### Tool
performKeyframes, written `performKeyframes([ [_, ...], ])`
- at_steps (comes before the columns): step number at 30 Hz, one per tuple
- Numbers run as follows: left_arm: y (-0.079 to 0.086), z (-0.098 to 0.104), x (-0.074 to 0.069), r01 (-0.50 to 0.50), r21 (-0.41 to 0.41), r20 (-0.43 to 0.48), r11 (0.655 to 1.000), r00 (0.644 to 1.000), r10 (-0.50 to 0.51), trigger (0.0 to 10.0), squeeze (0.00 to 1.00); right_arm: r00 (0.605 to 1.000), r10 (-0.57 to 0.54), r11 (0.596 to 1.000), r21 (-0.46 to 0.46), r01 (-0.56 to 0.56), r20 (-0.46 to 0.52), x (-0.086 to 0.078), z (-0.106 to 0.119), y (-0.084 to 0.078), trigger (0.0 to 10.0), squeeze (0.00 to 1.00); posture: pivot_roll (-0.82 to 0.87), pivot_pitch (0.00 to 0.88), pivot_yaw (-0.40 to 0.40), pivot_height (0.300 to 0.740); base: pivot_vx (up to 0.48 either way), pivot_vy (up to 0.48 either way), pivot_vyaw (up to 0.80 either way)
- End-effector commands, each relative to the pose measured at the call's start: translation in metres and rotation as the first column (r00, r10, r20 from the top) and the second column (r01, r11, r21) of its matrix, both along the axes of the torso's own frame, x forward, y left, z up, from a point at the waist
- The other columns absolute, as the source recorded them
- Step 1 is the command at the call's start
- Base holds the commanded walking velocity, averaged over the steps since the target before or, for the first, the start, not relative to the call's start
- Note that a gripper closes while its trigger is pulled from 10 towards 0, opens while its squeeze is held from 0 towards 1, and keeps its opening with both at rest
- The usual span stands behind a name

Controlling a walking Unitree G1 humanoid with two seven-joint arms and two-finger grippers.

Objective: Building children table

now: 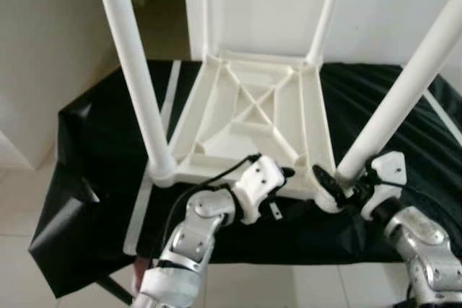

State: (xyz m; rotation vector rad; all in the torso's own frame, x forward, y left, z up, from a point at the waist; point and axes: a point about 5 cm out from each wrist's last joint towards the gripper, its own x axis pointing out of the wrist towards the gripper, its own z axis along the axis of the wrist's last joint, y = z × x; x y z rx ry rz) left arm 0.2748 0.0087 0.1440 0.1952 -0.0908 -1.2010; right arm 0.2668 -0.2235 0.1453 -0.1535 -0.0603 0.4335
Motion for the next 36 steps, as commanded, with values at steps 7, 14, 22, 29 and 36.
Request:
performKeyframes([
  [7,0.001,0.002,0.004,-0.078,-0.008,0.005,0.997,0.997,0.078,10.0,0.0,0.997,0.04,0.999,-0.022,-0.041,-0.063,0.0,-0.015,0.0,0.0,0.0,0.01,0.0,-0.033,0.74,0.0,0.0,0.0],
  [14,0.001,0.004,0.005,-0.087,-0.016,0.001,0.996,0.996,0.087,10.0,0.0,0.996,0.034,0.999,0.006,-0.034,-0.081,-0.002,-0.022,-0.003,0.0,0.0,0.01,0.0,-0.033,0.74,0.0,0.0,0.0],
  [22,0.001,0.004,0.006,-0.089,-0.01,0.0,0.996,0.996,0.089,10.0,0.0,0.97,-0.217,0.969,0.098,0.227,-0.107,0.003,-0.019,-0.005,10.0,0.0,0.0,0.0,-0.025,0.74,0.0,0.0,0.0],
  [29,0.003,0.007,0.005,-0.094,-0.045,-0.013,0.995,0.996,0.093,10.0,0.0,0.927,-0.361,0.911,0.176,0.373,-0.099,0.001,-0.015,0.011,10.0,0.0,0.0,0.0,-0.027,0.74,0.0,0.0,0.0],
  [36,0.004,0.007,0.004,-0.095,-0.045,-0.023,0.994,0.995,0.094,10.0,0.0,0.769,-0.611,0.708,0.304,0.637,-0.188,0.002,-0.015,0.04,10.0,0.0,0.0,0.0,-0.019,0.74,0.0,0.0,0.0],
])
